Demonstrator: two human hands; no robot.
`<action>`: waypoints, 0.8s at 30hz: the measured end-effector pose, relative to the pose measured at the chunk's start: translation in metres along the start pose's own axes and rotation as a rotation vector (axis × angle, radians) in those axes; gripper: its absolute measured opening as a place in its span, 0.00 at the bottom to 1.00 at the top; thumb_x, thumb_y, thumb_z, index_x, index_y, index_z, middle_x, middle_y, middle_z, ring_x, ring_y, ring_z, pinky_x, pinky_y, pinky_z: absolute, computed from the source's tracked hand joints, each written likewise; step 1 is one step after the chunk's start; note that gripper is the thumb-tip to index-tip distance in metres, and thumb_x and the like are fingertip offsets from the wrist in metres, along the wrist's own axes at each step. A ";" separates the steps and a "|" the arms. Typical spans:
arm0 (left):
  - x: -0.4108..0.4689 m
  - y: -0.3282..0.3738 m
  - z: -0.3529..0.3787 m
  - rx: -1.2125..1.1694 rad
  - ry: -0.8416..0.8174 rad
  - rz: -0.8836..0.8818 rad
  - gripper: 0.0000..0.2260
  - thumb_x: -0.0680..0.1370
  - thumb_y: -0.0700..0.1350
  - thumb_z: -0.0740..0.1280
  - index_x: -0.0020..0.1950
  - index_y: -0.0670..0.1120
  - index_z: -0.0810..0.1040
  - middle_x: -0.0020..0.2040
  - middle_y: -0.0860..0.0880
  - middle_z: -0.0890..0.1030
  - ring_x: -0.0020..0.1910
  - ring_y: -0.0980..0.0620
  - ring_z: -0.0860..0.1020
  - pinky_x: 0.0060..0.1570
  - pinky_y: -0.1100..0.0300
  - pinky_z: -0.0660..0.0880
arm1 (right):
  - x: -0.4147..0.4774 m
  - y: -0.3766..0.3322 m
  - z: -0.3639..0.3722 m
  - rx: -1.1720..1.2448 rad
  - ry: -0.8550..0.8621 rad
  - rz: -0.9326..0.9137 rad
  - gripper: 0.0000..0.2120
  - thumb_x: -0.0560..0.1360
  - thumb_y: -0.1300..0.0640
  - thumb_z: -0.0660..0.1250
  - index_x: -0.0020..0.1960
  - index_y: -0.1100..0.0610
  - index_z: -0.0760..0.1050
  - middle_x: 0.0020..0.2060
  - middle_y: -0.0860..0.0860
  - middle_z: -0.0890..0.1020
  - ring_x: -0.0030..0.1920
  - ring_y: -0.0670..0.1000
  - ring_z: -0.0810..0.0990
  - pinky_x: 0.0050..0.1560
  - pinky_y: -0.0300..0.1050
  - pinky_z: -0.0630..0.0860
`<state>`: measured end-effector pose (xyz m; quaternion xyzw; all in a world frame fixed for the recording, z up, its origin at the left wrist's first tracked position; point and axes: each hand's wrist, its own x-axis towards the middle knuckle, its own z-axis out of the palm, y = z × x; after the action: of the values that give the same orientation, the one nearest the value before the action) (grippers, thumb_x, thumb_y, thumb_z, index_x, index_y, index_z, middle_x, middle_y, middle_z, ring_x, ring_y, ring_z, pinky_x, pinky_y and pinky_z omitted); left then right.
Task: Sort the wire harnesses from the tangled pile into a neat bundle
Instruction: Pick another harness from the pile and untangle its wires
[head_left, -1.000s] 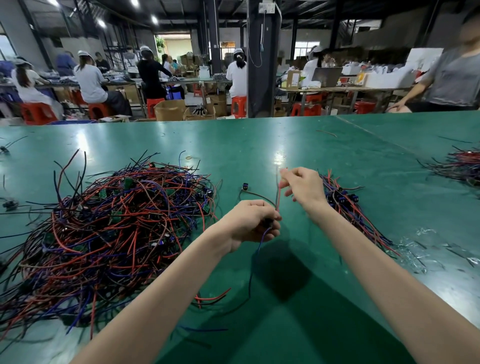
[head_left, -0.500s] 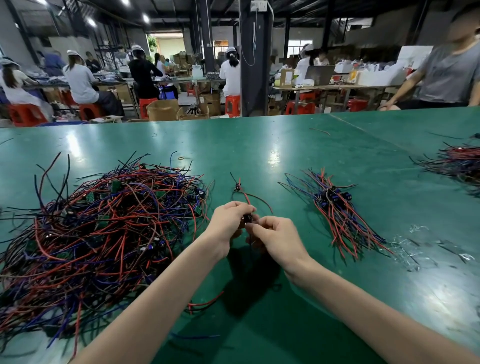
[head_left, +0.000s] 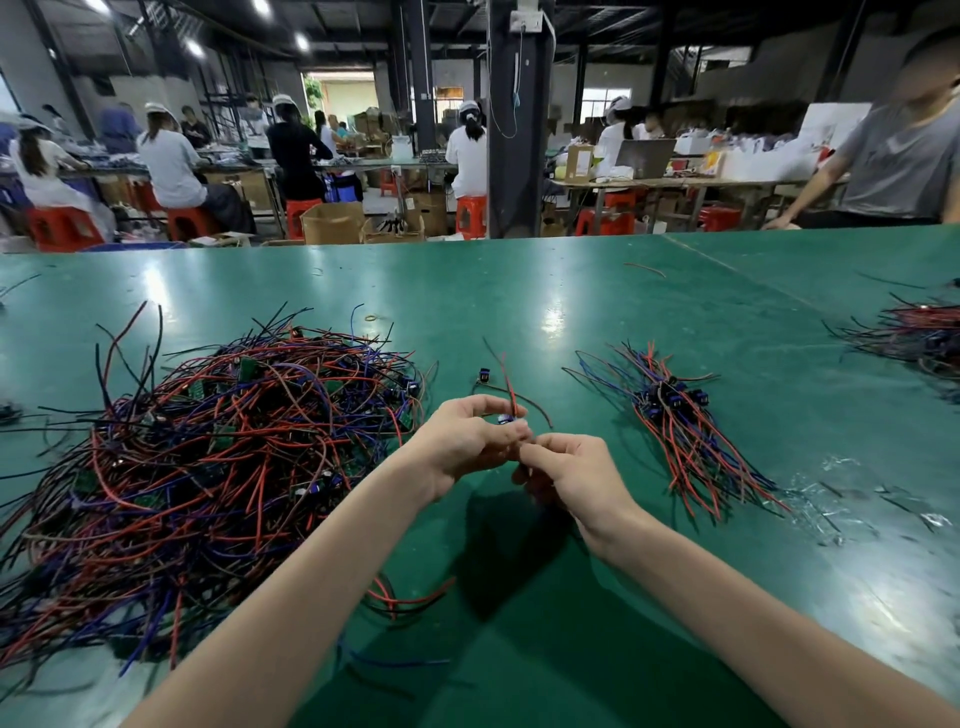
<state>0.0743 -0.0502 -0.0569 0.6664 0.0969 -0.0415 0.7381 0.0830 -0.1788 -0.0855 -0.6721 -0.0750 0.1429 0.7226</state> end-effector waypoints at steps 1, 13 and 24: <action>0.001 0.000 -0.001 0.000 0.016 0.020 0.06 0.75 0.33 0.68 0.46 0.43 0.76 0.39 0.43 0.79 0.28 0.56 0.77 0.30 0.70 0.74 | 0.000 -0.001 0.000 -0.006 -0.007 -0.003 0.12 0.74 0.65 0.67 0.32 0.61 0.76 0.23 0.52 0.77 0.20 0.44 0.69 0.21 0.34 0.65; -0.001 0.018 -0.008 -0.190 0.101 0.158 0.05 0.73 0.30 0.67 0.47 0.37 0.77 0.38 0.41 0.79 0.30 0.53 0.81 0.33 0.66 0.79 | -0.010 -0.011 0.005 0.108 -0.091 0.035 0.09 0.78 0.65 0.61 0.41 0.64 0.75 0.24 0.55 0.78 0.21 0.47 0.73 0.21 0.39 0.73; -0.003 0.026 -0.009 -0.290 0.101 0.134 0.04 0.75 0.29 0.65 0.45 0.36 0.75 0.37 0.42 0.78 0.28 0.52 0.80 0.33 0.63 0.80 | -0.010 -0.008 0.005 -0.083 -0.167 -0.077 0.09 0.81 0.64 0.57 0.45 0.62 0.73 0.26 0.58 0.78 0.21 0.50 0.73 0.21 0.41 0.73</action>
<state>0.0760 -0.0391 -0.0323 0.5591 0.0940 0.0558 0.8219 0.0730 -0.1776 -0.0767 -0.6839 -0.1667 0.1676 0.6902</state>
